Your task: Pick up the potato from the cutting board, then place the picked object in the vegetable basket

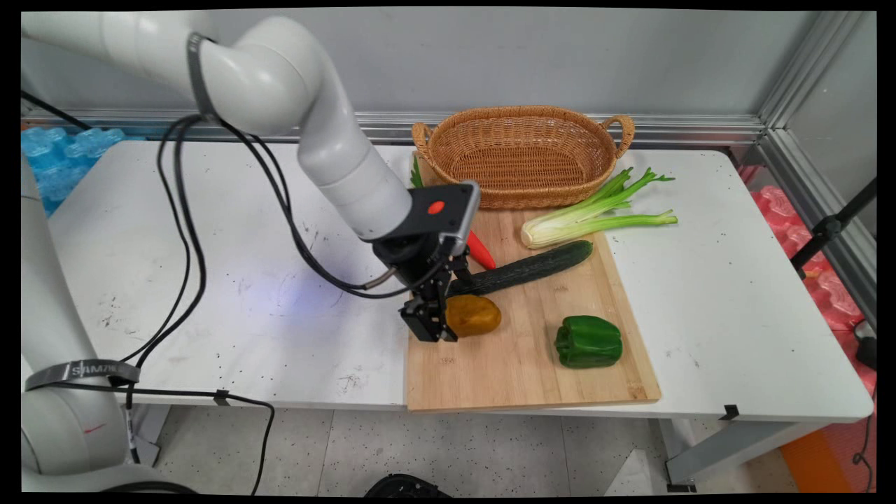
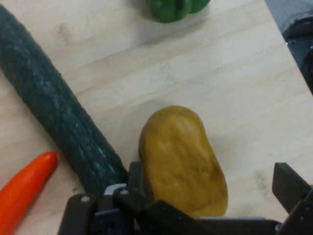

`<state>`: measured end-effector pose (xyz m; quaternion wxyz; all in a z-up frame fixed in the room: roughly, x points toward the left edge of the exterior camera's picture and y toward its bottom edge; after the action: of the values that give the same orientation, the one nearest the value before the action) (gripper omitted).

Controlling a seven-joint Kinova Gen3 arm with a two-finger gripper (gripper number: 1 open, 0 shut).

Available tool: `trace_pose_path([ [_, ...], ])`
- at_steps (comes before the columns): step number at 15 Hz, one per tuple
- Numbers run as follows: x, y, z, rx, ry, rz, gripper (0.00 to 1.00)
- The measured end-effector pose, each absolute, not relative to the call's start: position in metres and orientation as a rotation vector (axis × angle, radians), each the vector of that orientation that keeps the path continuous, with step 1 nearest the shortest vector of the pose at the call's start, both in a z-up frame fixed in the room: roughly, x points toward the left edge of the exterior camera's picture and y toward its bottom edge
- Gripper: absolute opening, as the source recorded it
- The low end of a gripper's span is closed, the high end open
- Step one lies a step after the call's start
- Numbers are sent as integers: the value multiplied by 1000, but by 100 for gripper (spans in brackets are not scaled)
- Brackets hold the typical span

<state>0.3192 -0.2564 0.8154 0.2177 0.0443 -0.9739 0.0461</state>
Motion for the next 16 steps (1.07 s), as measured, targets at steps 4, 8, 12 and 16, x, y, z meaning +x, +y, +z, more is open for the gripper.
trace_pose_path([
  [4,310,-263,802,103,-2708,124,100],
  [8,303,-268,792,78,-2718,120,100],
  [12,299,-271,787,49,-2727,114,100],
  [16,298,-272,789,22,-2736,110,0],
])
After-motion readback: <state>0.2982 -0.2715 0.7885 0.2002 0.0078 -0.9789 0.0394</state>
